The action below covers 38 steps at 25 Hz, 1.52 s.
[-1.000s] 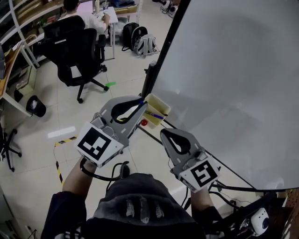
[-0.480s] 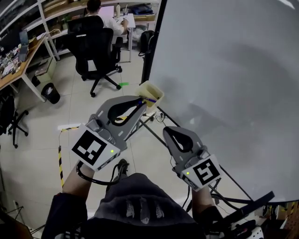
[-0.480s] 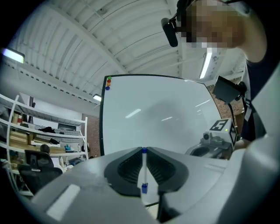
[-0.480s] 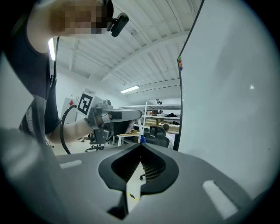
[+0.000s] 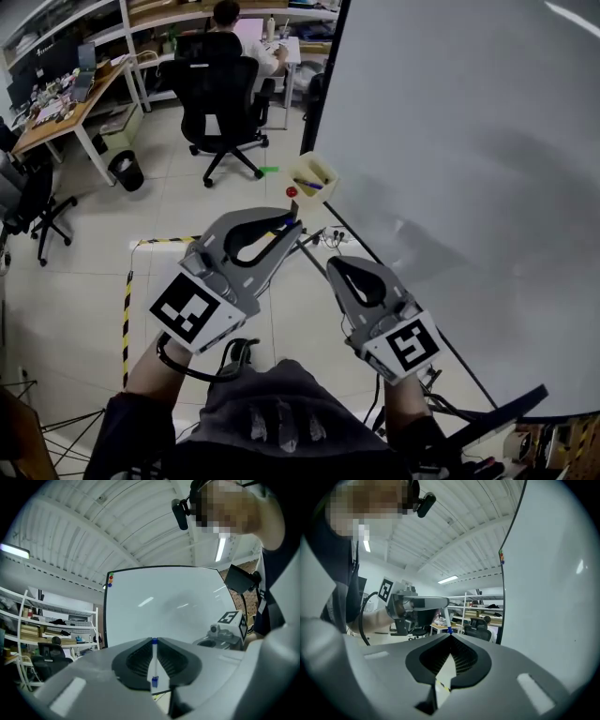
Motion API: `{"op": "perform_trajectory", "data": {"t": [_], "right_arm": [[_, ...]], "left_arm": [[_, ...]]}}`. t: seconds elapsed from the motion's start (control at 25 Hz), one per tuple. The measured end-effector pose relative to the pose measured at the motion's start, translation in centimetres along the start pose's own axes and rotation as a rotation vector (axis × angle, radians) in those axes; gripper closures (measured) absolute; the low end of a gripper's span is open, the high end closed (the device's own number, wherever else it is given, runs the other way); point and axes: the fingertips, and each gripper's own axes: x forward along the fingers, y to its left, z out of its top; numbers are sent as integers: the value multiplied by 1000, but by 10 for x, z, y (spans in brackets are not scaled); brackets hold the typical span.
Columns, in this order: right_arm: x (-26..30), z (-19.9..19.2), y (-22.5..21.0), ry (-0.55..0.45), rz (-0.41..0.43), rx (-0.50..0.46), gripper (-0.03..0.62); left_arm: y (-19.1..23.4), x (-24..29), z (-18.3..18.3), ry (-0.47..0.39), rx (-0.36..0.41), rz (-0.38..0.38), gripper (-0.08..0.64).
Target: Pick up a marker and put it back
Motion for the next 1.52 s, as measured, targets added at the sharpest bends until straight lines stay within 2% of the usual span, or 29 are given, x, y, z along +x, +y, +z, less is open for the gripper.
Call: {"op": "perform_trajectory", "data": {"t": [0.16,0.28,0.44,0.72,0.84,0.92,1.04,1.2,1.52], "right_arm": [[3,2,21,-1,14,1,591],[5,-1,42,9,9,7,591],[6,-3,74,20,-45,7,591],[-11,-11,145,83,-123,-18,591],[-23,-3,171,83,-151,-28,591],[-35,6,180,63,-167,-30,591],[-58,16,182,42,-191,-44,591],[-101,22,193,19,-194,-49,591],[-211,6,209,44,-176,-41,591]], "left_arm": [[-9,-25,4,-6,-42,-13,525],[-13,-49,7,-45,-85,-25,525],[-23,-89,7,-56,-86,-58,525],[-42,-170,-3,-40,-139,-117,525],[-55,-192,6,-61,-169,-149,525],[-67,-200,14,-74,-163,-161,525],[-89,-200,29,-97,-151,-177,525],[-131,-201,39,-83,-131,-198,523],[-236,-192,54,-95,-133,-170,523]]}}
